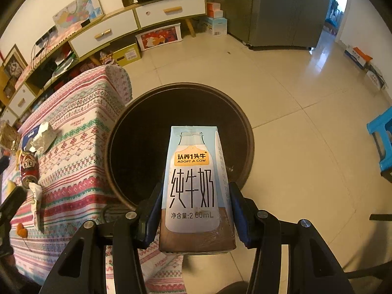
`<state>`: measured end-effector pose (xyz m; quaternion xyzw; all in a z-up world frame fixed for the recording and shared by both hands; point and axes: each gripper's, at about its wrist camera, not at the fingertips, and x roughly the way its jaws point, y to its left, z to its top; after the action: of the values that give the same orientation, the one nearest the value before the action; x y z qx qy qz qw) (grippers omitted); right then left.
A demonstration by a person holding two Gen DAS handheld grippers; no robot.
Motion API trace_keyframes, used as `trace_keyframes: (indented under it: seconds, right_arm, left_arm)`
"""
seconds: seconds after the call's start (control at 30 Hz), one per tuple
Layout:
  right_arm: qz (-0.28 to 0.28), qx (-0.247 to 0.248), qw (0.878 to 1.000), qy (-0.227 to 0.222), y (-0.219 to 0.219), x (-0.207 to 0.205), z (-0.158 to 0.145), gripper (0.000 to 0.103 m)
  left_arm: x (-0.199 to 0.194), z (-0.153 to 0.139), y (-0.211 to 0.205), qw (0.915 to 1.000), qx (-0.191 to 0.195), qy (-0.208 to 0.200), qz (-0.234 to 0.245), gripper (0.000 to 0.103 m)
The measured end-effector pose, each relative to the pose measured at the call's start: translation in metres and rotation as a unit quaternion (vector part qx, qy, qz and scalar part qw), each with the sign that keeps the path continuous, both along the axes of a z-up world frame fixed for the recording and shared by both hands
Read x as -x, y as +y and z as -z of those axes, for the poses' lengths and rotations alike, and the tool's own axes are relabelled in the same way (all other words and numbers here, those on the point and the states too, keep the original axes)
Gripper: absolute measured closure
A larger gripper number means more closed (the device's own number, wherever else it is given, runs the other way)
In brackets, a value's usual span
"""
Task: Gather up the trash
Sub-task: 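Open the right tool to drop the milk carton into the bin while the left tool returns, then grasp the yellow sponge with the left tool while the right tool grasps the pecan nut bag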
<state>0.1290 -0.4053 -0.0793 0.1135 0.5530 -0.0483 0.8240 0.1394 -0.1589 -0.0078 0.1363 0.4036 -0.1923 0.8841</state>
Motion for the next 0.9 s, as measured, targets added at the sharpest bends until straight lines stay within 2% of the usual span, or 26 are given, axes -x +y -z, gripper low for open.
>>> trace_keyframes:
  seconds: [0.1, 0.17, 0.2, 0.53, 0.67, 0.9]
  right_arm:
    - [0.008, -0.004, 1.000, -0.004, 0.004, -0.002, -0.001, 0.047]
    - [0.015, -0.006, 1.000, -0.010, 0.007, -0.003, -0.005, 0.030]
    - [0.016, -0.008, 1.000, -0.016, 0.009, -0.003, -0.009, 0.029]
    - [-0.044, 0.021, 0.996, -0.073, 0.068, 0.003, -0.050, 0.025]
    - [-0.069, 0.022, 0.994, -0.082, 0.094, 0.003, -0.057, 0.024]
    - [-0.097, 0.022, 0.992, -0.080, 0.131, -0.002, -0.057, 0.024]
  left_arm:
    - [0.004, -0.001, 0.018, 0.9999, 0.004, -0.001, -0.016, 0.002]
    - [0.007, -0.002, 0.030, 0.9996, 0.009, 0.002, -0.027, 0.002]
    - [0.007, -0.002, 0.035, 0.9994, 0.013, 0.002, -0.032, 0.002]
    - [0.006, 0.001, 0.103, 0.9937, 0.033, 0.039, -0.100, 0.002]
    - [0.005, 0.003, 0.133, 0.9903, 0.037, 0.051, -0.124, 0.002]
    - [0.006, 0.008, 0.178, 0.9848, 0.024, 0.058, -0.162, 0.002]
